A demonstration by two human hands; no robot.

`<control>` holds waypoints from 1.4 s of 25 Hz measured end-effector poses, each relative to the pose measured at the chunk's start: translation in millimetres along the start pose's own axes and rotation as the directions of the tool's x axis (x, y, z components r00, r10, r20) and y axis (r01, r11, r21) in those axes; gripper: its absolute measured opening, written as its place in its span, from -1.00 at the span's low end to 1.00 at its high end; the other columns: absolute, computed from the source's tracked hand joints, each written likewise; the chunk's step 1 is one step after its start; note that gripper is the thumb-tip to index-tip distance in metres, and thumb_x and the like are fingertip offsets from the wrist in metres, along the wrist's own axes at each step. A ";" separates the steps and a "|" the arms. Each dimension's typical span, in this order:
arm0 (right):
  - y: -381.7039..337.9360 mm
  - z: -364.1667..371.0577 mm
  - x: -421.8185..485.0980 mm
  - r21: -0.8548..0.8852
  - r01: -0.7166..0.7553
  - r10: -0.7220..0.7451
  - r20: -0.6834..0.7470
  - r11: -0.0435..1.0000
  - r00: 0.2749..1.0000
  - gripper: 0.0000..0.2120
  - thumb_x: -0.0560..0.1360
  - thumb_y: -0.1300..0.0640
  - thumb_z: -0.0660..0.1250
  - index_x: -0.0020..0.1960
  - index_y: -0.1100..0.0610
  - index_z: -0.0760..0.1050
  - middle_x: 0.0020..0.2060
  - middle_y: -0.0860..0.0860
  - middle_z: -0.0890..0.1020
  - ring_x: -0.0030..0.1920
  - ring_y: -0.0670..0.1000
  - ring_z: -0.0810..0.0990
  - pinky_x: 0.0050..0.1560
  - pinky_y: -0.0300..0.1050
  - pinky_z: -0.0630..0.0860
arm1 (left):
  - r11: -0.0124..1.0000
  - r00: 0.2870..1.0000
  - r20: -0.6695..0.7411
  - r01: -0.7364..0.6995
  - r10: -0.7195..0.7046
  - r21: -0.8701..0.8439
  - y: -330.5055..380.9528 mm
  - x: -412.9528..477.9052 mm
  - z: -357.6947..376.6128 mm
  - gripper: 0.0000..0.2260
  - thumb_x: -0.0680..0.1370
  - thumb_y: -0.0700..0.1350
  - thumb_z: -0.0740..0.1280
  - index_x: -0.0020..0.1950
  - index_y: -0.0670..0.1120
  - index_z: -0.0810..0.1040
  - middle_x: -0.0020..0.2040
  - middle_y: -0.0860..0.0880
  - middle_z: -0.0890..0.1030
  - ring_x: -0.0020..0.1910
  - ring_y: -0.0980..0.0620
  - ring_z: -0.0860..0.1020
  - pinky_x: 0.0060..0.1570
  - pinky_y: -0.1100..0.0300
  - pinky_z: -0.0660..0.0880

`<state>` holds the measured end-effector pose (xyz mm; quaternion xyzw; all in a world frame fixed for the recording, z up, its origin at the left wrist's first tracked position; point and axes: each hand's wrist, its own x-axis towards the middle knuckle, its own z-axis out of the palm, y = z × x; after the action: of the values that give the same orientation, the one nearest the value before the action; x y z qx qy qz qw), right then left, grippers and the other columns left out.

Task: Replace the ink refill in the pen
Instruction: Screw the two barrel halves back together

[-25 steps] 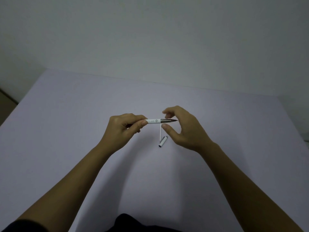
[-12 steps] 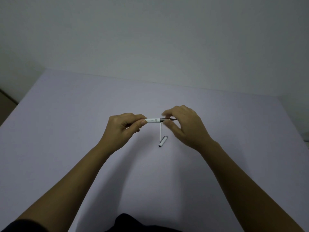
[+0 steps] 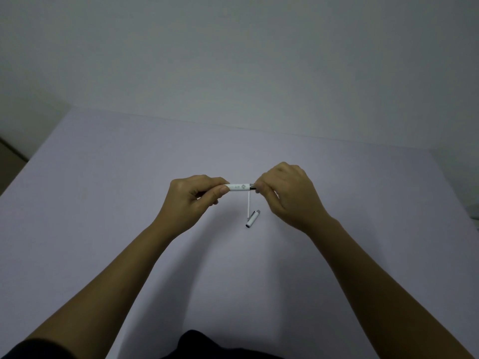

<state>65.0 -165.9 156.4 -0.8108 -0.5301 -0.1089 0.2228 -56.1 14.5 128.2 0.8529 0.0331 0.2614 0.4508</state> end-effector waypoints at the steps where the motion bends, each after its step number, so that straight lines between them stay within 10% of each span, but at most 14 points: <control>1: -0.2 -0.9 -0.3 0.016 -0.018 0.018 0.004 1.000 1.000 -0.71 0.52 -0.01 0.12 -0.14 0.11 0.55 -0.29 0.00 0.63 -0.22 0.06 0.53 -0.15 -0.11 0.33 | 1.000 1.000 -0.002 0.000 0.000 -0.005 0.3 0.1 -0.1 -0.84 0.50 -0.11 0.32 -0.01 -0.11 0.66 -0.35 0.04 0.58 -0.36 0.13 0.56 -0.32 0.13 0.52; 24: -1.6 2.4 4.4 -0.169 0.041 -0.033 0.049 0.985 0.998 -0.67 0.53 0.11 0.04 -0.24 0.18 0.51 -0.39 0.08 0.58 -0.31 0.14 0.50 -0.26 -0.04 0.37 | 1.000 1.000 0.001 -0.003 0.003 0.005 -1.5 0.2 4.4 -0.86 0.50 -0.16 0.34 0.00 -0.12 0.65 -0.36 0.06 0.57 -0.35 0.17 0.55 -0.30 0.31 0.49; 30: 16.8 21.8 4.2 0.148 -0.238 0.220 0.124 0.960 0.968 -0.53 0.55 -0.04 -0.10 -0.05 0.09 0.56 -0.17 0.00 0.64 -0.11 0.02 0.49 -0.06 -0.07 0.38 | 0.999 0.999 0.008 0.034 -0.034 0.023 -13.2 -2.8 8.8 -0.85 0.50 -0.14 0.33 0.00 -0.11 0.66 -0.35 -0.05 0.61 -0.35 0.17 0.55 -0.31 0.28 0.48; 35: 65.9 70.7 -12.9 0.273 -0.683 0.684 0.109 0.678 0.722 -0.75 0.57 0.07 0.15 -0.02 0.20 0.53 -0.08 0.16 0.67 -0.06 0.12 0.61 -0.10 -0.16 0.41 | 0.982 0.984 -0.036 0.169 -0.173 -0.088 -25.0 -1.2 10.6 -0.85 0.51 -0.14 0.32 0.01 -0.09 0.65 -0.34 -0.08 0.60 -0.35 0.12 0.57 -0.28 0.42 0.47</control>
<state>115.3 -164.9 72.9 -0.9072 -0.1990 0.0613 0.3657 -47.7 21.0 103.2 0.8211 0.1051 0.2413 0.5065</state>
